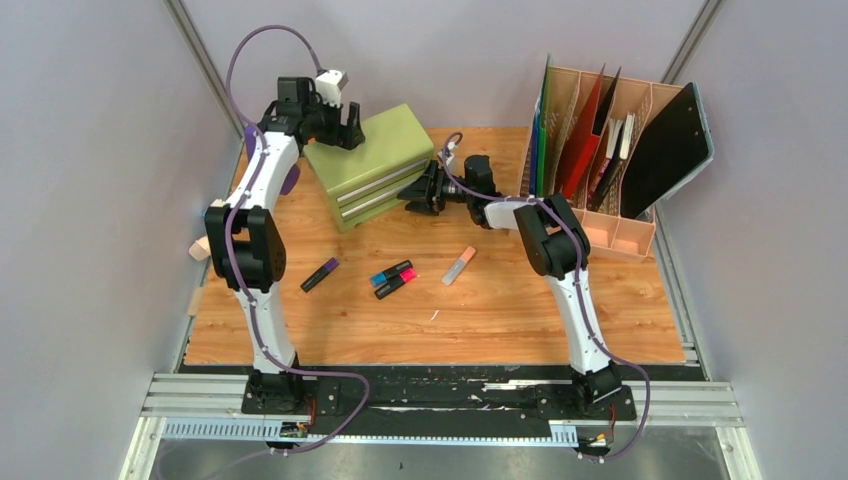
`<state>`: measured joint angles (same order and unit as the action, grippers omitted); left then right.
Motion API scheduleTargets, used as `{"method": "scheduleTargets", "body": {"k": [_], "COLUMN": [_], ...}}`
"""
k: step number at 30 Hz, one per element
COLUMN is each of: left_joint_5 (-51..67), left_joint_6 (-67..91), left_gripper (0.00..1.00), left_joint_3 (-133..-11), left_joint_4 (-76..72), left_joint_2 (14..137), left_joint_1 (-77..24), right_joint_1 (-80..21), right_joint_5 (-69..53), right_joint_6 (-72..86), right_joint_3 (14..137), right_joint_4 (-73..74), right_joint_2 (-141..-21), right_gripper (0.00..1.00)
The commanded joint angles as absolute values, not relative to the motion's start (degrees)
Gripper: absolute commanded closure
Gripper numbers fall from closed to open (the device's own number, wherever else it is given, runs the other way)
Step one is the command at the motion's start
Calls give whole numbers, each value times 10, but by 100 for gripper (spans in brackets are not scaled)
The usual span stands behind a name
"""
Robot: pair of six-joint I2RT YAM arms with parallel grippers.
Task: Organize the desk
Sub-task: Open the drawer in the storage box.
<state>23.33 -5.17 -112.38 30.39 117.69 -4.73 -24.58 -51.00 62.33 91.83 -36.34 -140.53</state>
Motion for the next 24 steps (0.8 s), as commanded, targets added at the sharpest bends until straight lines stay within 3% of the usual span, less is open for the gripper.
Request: {"method": "scheduleTargets", "body": {"k": [1, 24], "left_joint_5": [327, 333], "left_joint_6": [25, 50], "left_gripper": [9, 13], "left_joint_3": [-1061, -940], "left_joint_4": [421, 423], "left_joint_2": [1158, 1084], "left_joint_1": [-70, -69], "right_joint_1": [-244, -229], "right_joint_5": [-506, -511], "right_joint_6": [645, 629], "right_joint_3": [928, 952], "right_joint_4": [-401, -383], "right_joint_2": [-1411, -1418], "right_gripper": [31, 47]}}
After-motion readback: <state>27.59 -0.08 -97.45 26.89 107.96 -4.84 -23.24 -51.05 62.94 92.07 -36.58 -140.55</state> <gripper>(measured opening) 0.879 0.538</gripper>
